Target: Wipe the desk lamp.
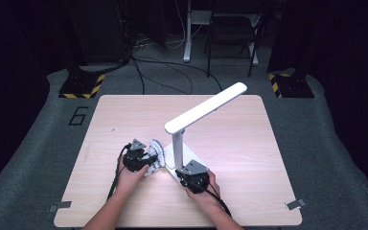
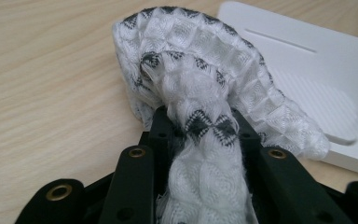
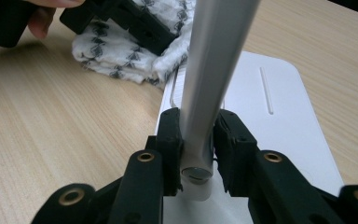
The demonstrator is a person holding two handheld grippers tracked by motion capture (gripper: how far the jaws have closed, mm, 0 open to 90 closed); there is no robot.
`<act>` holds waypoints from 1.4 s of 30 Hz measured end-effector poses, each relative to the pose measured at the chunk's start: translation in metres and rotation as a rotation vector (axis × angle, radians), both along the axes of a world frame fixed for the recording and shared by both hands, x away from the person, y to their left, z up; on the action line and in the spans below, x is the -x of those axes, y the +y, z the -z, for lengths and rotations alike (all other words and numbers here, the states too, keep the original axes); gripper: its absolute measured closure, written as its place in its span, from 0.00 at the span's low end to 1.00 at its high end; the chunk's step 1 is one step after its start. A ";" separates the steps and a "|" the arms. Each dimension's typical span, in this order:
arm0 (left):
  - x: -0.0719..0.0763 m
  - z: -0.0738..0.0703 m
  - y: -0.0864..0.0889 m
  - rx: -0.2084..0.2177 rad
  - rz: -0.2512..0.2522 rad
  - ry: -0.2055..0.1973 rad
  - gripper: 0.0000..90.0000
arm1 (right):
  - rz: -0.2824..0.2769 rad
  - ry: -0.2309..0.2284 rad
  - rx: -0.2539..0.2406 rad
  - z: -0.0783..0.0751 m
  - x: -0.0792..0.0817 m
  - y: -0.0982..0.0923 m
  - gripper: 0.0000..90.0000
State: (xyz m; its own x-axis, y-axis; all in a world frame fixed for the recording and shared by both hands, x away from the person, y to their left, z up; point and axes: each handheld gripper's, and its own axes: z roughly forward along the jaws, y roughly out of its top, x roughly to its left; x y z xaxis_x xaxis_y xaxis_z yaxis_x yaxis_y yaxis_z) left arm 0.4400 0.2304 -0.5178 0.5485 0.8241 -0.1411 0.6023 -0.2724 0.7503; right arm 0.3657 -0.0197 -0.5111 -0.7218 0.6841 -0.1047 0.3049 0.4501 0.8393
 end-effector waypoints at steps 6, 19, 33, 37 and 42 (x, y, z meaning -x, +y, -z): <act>0.002 0.002 -0.002 0.019 0.022 -0.012 0.78 | -0.012 -0.001 -0.001 0.000 -0.001 -0.001 0.80; 0.040 0.001 -0.032 0.008 0.248 0.002 0.77 | 0.001 0.008 -0.023 0.001 0.000 0.001 0.79; 0.023 -0.001 -0.022 -0.032 0.182 -0.007 0.77 | -0.005 0.009 -0.015 0.001 0.000 0.000 0.79; 0.010 -0.002 -0.012 -0.043 0.134 -0.011 0.77 | -0.001 0.017 -0.011 0.000 0.001 0.000 0.79; -0.002 0.000 -0.003 -0.016 0.051 -0.019 0.77 | -0.009 0.007 -0.010 0.001 0.000 0.000 0.79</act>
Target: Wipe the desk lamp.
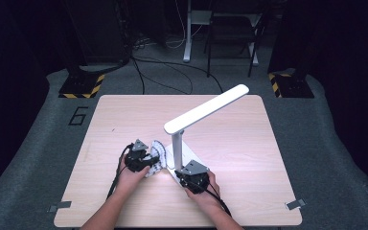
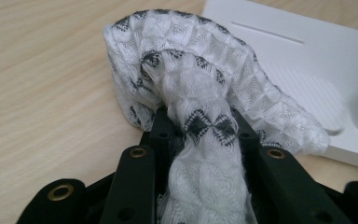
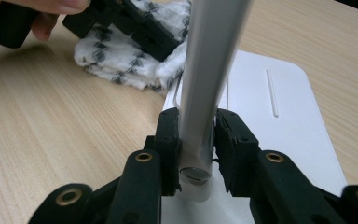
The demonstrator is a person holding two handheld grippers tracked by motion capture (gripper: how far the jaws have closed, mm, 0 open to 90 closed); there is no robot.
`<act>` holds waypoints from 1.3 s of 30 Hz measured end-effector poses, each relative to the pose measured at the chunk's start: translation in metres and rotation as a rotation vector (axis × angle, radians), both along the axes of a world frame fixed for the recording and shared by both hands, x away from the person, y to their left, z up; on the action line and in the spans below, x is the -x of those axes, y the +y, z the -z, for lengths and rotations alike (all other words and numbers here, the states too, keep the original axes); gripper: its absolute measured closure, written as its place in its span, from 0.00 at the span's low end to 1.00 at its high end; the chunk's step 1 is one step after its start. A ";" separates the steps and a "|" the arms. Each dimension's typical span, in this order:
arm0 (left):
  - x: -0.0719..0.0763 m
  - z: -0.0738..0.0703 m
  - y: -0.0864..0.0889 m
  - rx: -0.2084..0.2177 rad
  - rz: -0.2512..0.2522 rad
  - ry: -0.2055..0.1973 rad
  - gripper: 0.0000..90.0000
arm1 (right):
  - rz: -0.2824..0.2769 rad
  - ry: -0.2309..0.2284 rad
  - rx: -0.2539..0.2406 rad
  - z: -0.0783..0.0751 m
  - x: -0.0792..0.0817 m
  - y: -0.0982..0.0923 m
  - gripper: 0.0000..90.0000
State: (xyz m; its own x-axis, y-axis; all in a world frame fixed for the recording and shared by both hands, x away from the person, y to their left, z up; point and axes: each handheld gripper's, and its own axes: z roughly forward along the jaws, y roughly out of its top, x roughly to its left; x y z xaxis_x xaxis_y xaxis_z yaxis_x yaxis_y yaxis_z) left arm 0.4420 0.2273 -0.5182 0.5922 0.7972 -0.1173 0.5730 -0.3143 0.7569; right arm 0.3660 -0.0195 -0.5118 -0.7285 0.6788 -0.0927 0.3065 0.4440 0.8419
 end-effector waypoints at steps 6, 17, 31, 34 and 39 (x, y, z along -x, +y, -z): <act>-0.007 0.001 0.003 -0.010 -0.051 -0.005 0.77 | 0.003 0.002 -0.005 0.000 0.001 0.000 0.79; 0.000 -0.002 -0.005 0.000 0.038 0.033 0.81 | -0.015 -0.001 -0.006 0.001 0.002 0.003 0.76; 0.024 -0.010 -0.009 -0.001 0.154 0.004 0.77 | -0.002 0.000 -0.023 0.003 0.002 0.002 0.74; 0.027 -0.013 -0.005 0.005 0.148 0.001 0.77 | -0.018 0.021 -0.020 0.005 0.002 0.002 0.65; 0.038 -0.022 0.008 0.042 0.142 0.004 0.76 | -0.025 -0.012 -0.018 0.003 0.005 0.000 0.56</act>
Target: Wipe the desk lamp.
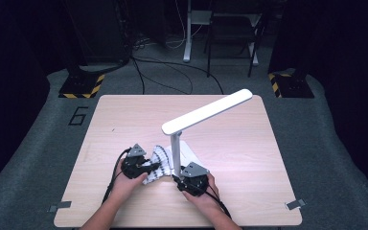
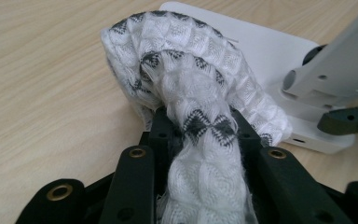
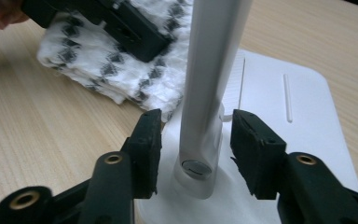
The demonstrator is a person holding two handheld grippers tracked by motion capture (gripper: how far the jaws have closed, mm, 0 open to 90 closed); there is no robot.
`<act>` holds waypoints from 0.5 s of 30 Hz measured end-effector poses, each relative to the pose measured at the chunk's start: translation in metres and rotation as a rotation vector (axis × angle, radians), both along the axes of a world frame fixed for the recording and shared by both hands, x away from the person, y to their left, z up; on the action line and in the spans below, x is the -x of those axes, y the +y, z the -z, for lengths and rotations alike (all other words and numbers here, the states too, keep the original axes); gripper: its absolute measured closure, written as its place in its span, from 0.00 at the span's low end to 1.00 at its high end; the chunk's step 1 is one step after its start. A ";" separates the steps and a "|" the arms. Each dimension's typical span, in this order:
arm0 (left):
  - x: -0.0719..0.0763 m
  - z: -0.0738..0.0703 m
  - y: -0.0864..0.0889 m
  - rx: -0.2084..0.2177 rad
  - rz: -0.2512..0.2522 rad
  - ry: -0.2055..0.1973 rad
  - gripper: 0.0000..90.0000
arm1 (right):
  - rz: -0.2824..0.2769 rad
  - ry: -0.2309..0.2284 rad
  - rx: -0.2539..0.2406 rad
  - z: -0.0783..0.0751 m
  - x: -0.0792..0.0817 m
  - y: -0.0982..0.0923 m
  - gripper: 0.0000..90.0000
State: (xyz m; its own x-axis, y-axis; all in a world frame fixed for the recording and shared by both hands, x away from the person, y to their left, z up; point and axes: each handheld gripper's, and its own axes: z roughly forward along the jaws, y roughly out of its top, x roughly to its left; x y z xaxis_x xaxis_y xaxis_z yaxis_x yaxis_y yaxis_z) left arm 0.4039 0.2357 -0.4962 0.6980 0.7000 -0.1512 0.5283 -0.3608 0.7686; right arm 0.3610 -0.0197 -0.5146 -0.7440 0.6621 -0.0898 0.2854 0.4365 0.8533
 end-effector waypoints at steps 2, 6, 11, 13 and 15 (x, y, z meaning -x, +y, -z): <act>0.005 -0.004 0.010 0.000 -0.004 -0.016 0.76 | 0.011 -0.005 -0.010 -0.001 0.000 -0.002 0.54; 0.018 -0.013 0.033 -0.010 -0.038 -0.034 0.75 | 0.028 0.010 -0.028 -0.002 -0.001 -0.009 0.52; 0.031 -0.013 0.062 0.017 -0.096 -0.027 0.75 | 0.035 0.008 -0.046 -0.004 -0.001 -0.014 0.53; 0.033 -0.011 0.069 0.017 -0.126 -0.029 0.75 | 0.029 0.001 -0.050 -0.005 0.000 -0.014 0.53; 0.034 -0.008 0.077 0.029 -0.145 -0.027 0.75 | 0.021 0.000 -0.043 -0.004 0.001 -0.014 0.53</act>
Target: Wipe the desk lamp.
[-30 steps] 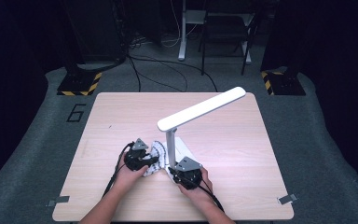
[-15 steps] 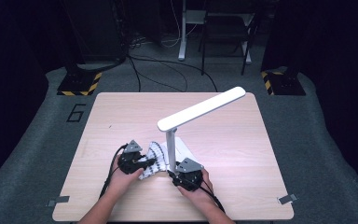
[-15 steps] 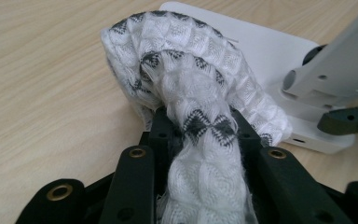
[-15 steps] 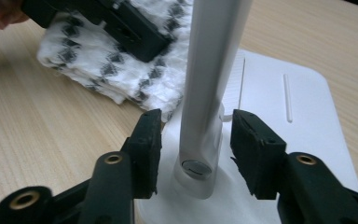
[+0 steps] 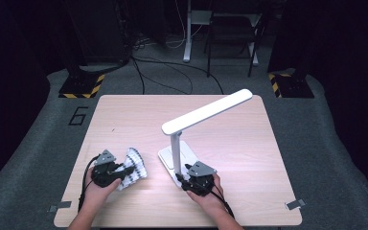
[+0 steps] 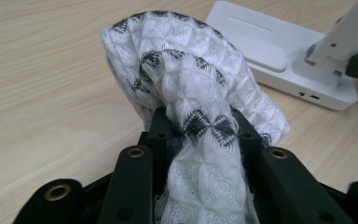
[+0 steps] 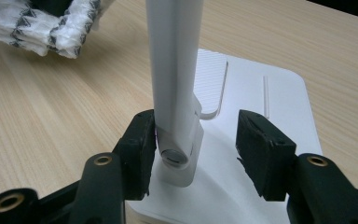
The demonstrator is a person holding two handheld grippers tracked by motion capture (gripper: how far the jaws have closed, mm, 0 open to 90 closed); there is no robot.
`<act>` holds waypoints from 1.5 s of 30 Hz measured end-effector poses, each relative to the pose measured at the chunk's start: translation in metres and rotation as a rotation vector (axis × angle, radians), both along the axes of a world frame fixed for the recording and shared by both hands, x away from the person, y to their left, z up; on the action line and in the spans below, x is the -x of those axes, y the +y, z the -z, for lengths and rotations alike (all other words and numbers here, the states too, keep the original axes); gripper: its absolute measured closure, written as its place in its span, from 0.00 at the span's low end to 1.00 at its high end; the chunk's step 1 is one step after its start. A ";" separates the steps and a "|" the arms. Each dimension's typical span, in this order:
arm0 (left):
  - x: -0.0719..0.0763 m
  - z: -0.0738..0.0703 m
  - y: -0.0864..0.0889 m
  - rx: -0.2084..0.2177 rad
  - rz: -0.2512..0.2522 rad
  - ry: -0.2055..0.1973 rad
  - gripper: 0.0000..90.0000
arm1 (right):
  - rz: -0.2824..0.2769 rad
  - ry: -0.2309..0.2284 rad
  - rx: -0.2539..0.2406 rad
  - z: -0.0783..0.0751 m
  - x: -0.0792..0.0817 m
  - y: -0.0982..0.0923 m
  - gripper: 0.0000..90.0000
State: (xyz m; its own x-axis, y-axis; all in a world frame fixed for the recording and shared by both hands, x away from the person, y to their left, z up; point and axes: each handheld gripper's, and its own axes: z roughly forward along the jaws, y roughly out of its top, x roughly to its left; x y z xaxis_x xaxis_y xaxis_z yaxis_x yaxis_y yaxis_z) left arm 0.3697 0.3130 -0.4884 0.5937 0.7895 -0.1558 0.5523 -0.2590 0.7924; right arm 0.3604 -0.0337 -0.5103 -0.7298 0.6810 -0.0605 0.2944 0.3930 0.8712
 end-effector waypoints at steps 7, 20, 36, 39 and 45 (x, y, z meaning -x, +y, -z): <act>-0.004 0.015 0.019 -0.026 -0.093 0.035 0.75 | 0.004 -0.007 0.006 0.001 0.000 0.001 0.52; -0.010 0.032 0.016 -0.061 -0.096 0.072 0.66 | 0.007 -0.018 0.007 0.002 -0.001 -0.002 0.51; -0.008 0.033 0.010 -0.079 -0.092 0.042 0.38 | 0.009 0.004 -0.009 0.003 -0.002 -0.002 0.51; -0.007 0.030 0.010 -0.075 -0.090 0.040 0.34 | 0.010 0.010 -0.013 0.004 -0.002 -0.003 0.50; -0.005 0.025 0.011 -0.046 -0.094 0.025 0.28 | 0.011 0.016 -0.019 0.004 -0.003 -0.003 0.49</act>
State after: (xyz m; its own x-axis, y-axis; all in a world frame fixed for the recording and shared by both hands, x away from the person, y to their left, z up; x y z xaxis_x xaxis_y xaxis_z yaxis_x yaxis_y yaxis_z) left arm 0.3747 0.3238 -0.5129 0.5130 0.8482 -0.1319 0.5955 -0.2410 0.7663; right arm 0.3629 -0.0368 -0.5143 -0.7233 0.6896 -0.0356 0.3127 0.3732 0.8735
